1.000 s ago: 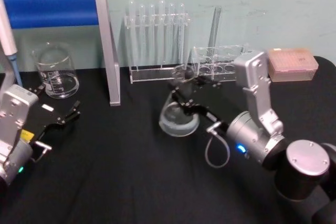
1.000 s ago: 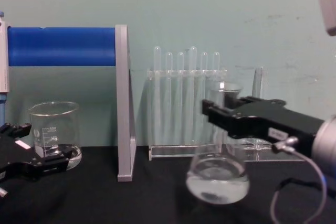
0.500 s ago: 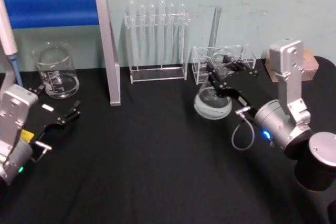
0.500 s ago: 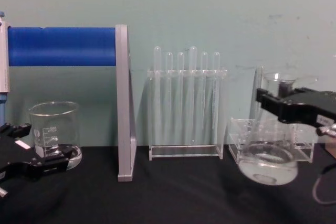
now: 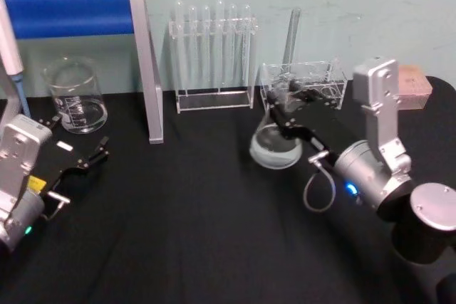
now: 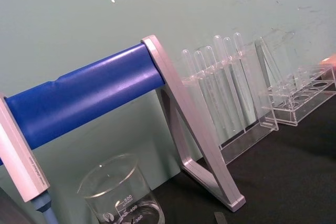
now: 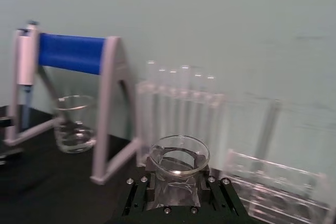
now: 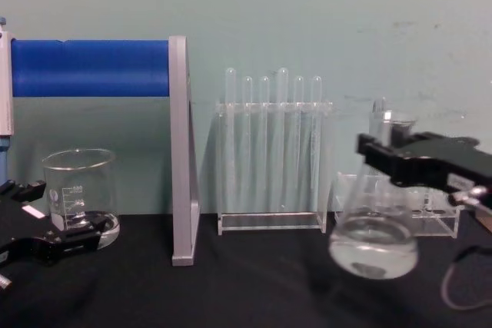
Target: Grasp the erlenmeyer flask with one hand, shake it three times, then place it back.
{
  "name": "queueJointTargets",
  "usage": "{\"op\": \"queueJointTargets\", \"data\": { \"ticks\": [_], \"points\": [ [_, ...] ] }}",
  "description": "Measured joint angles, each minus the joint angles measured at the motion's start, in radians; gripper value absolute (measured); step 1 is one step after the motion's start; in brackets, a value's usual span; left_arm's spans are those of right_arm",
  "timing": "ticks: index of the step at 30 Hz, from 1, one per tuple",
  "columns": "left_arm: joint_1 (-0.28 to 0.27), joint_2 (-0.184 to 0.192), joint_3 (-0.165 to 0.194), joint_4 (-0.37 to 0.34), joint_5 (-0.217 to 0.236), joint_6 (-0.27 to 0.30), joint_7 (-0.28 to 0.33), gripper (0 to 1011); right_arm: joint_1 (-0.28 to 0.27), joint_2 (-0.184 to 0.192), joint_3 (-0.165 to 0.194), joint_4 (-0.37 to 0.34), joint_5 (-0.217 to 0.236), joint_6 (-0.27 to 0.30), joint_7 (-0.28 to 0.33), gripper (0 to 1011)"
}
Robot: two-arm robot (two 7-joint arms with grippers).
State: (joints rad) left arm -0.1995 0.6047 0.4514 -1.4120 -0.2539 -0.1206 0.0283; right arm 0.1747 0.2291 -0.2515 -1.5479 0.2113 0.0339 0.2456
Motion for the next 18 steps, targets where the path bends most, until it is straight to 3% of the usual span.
{"op": "queueJointTargets", "data": {
  "ticks": [18],
  "points": [
    [0.000,0.000,0.000,0.000,0.000,0.000,0.000,1001,-0.016,0.007,-0.140,-0.054,0.017,0.010,0.109,449]
  ]
}}
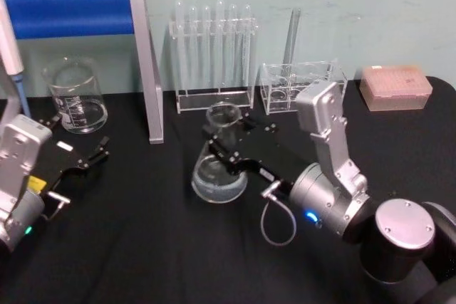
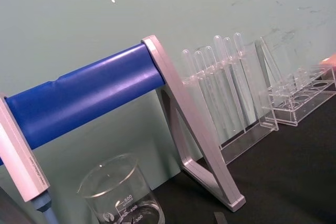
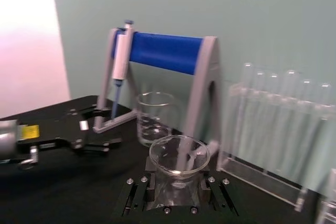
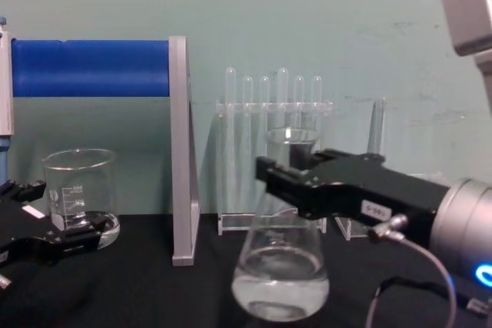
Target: Grasp the erlenmeyer flask with one hand, shake it three times, then place it back.
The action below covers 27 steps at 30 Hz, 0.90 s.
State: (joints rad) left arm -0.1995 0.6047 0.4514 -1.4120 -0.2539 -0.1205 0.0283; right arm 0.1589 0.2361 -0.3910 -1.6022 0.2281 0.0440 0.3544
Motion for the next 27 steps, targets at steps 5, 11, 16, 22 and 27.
{"op": "queueJointTargets", "data": {
  "ticks": [5,11,16,22,27],
  "points": [
    [0.000,0.000,0.000,0.000,0.000,0.000,0.000,1001,0.000,0.007,-0.027,-0.008,0.005,0.000,0.016,449],
    [0.000,0.000,0.000,0.000,0.000,0.000,0.000,1001,0.000,0.019,-0.057,-0.019,0.013,-0.002,0.037,449],
    [0.000,0.000,0.000,0.000,0.000,0.000,0.000,1001,0.002,0.028,-0.072,-0.022,0.020,-0.007,0.045,449],
    [0.000,0.000,0.000,0.000,0.000,0.000,0.000,1001,0.007,0.031,-0.061,-0.017,0.026,-0.007,0.026,449],
    [0.000,0.000,0.000,0.000,0.000,0.000,0.000,1001,0.016,0.032,-0.029,-0.001,0.031,-0.006,-0.008,449]
  ]
}}
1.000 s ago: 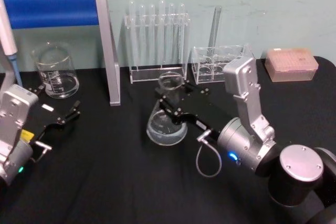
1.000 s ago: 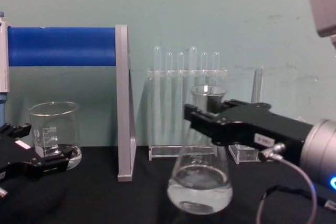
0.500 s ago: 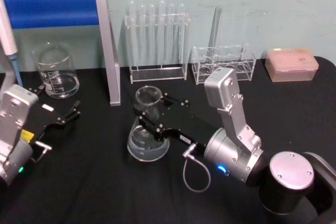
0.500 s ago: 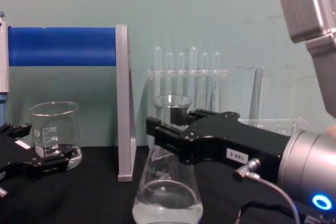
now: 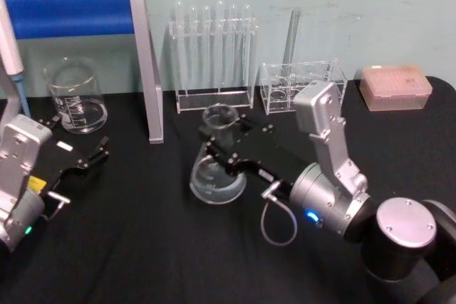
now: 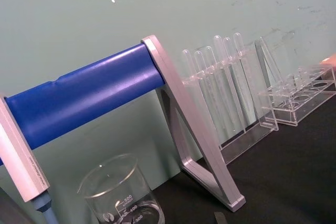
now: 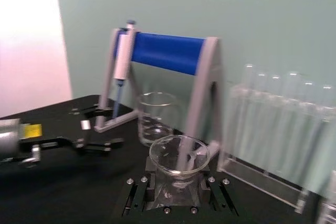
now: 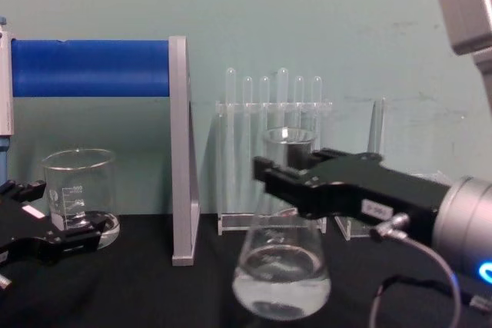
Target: Grasp the erlenmeyer flask with one hand, shake it three times, then place it back.
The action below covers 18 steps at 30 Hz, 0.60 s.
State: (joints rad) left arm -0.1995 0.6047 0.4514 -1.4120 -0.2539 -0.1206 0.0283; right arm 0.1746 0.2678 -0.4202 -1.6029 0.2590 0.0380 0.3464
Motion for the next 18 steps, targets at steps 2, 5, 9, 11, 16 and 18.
{"op": "queueJointTargets", "data": {
  "ticks": [2,5,9,11,16,18],
  "points": [
    [0.000,0.000,0.000,0.000,0.000,0.000,0.000,1001,0.002,0.000,0.009,0.004,0.000,0.000,-0.009,449],
    [0.000,0.000,0.000,0.000,0.000,0.000,0.000,1001,0.007,0.001,0.039,0.018,0.000,-0.001,-0.035,449],
    [0.000,0.000,0.000,0.000,0.000,0.000,0.000,1001,0.010,0.001,0.071,0.033,-0.003,-0.002,-0.061,449],
    [0.000,0.000,0.000,0.000,0.000,0.000,0.000,1001,0.013,0.000,0.091,0.042,-0.006,-0.002,-0.077,449],
    [0.000,0.000,0.000,0.000,0.000,0.000,0.000,1001,0.014,-0.002,0.129,0.054,-0.013,-0.005,-0.103,449],
    [0.000,0.000,0.000,0.000,0.000,0.000,0.000,1001,0.014,-0.002,0.146,0.058,-0.017,-0.006,-0.113,449]
  ]
}}
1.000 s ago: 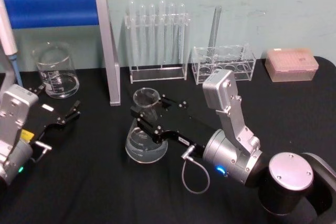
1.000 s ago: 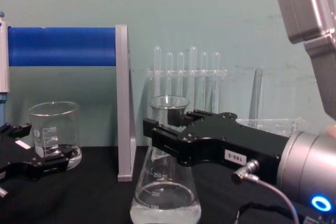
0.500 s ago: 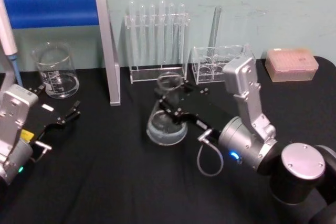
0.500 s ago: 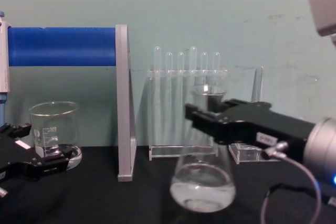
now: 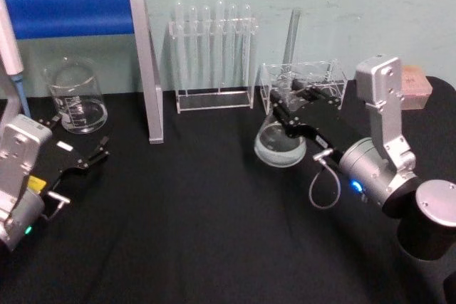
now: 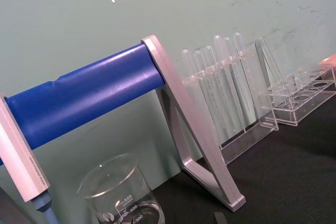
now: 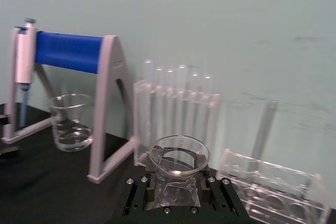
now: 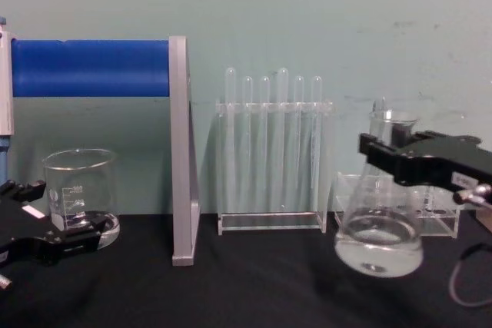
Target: Grasp the erlenmeyer flask with one hand, shake it three times, then place it back.
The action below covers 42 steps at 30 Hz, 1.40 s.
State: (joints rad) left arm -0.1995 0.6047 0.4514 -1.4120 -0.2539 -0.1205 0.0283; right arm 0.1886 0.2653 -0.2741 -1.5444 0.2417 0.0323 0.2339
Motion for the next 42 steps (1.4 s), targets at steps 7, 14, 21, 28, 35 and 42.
{"op": "queueJointTargets", "data": {
  "ticks": [7,14,21,28,35,42],
  "points": [
    [0.000,0.000,0.000,0.000,0.000,0.000,0.000,1001,-0.004,-0.006,0.037,0.006,-0.011,-0.001,-0.015,449],
    [0.000,0.000,0.000,0.000,0.000,0.000,0.000,1000,-0.009,-0.014,0.049,0.007,-0.018,-0.002,-0.010,449],
    [0.000,0.000,0.000,0.000,0.000,0.000,0.000,1001,-0.014,-0.024,0.029,-0.003,-0.019,-0.003,0.016,449],
    [0.000,0.000,0.000,0.000,0.000,0.000,0.000,1001,-0.019,-0.028,-0.003,-0.019,-0.016,-0.004,0.048,449],
    [0.000,0.000,0.000,0.000,0.000,0.000,0.000,1001,-0.023,-0.027,-0.035,-0.033,-0.007,-0.002,0.073,449],
    [0.000,0.000,0.000,0.000,0.000,0.000,0.000,1001,-0.023,-0.021,-0.062,-0.038,-0.002,0.000,0.086,449]
  ]
}}
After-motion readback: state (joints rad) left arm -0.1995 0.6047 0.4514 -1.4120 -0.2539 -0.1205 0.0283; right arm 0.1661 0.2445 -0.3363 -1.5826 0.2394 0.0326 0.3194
